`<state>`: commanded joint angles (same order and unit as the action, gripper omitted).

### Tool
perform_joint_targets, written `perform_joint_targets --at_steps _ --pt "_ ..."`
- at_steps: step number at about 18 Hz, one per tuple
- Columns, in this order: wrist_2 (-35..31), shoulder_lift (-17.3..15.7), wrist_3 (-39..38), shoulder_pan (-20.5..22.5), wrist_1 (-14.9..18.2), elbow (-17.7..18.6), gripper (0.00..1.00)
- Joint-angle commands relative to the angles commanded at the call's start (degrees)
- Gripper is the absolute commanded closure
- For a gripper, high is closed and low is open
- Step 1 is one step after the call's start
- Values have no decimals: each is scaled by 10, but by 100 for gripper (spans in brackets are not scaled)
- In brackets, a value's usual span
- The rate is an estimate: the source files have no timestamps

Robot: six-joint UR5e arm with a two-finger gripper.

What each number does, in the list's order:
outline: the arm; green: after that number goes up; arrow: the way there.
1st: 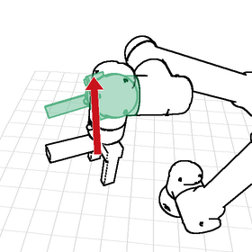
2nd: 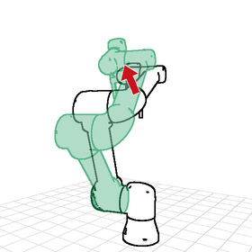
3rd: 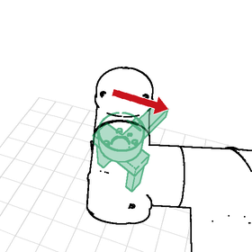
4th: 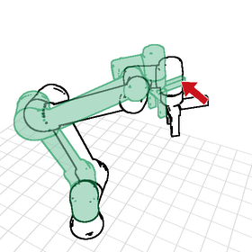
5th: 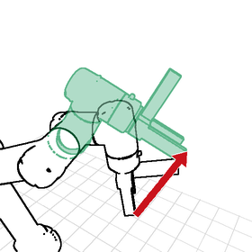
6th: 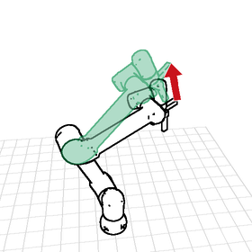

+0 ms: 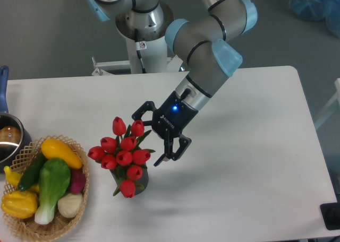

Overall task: Pick up the flowers from the vase
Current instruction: 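Lower the open gripper around the tulip stems at the vase rim, then close the gripper on the bundle of tulip stems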

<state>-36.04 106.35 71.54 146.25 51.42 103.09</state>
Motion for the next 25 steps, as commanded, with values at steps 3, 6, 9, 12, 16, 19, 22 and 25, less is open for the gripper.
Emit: perform_joint_targets --at_steps 3,6,9,12,16,19,22,25 --pt "2 7 0 -9 -4 -1 0" --pt "3 11 0 -11 -5 -1 0" --pt "5 15 1 -13 -6 -1 0" --pt "13 19 2 -24 -13 1 0" --pt "26 18 2 -23 -13 1 4" --pt "25 18 2 -23 -13 3 28" --pt "25 18 2 -21 -13 3 34" --pt "25 18 2 -20 -13 3 50"
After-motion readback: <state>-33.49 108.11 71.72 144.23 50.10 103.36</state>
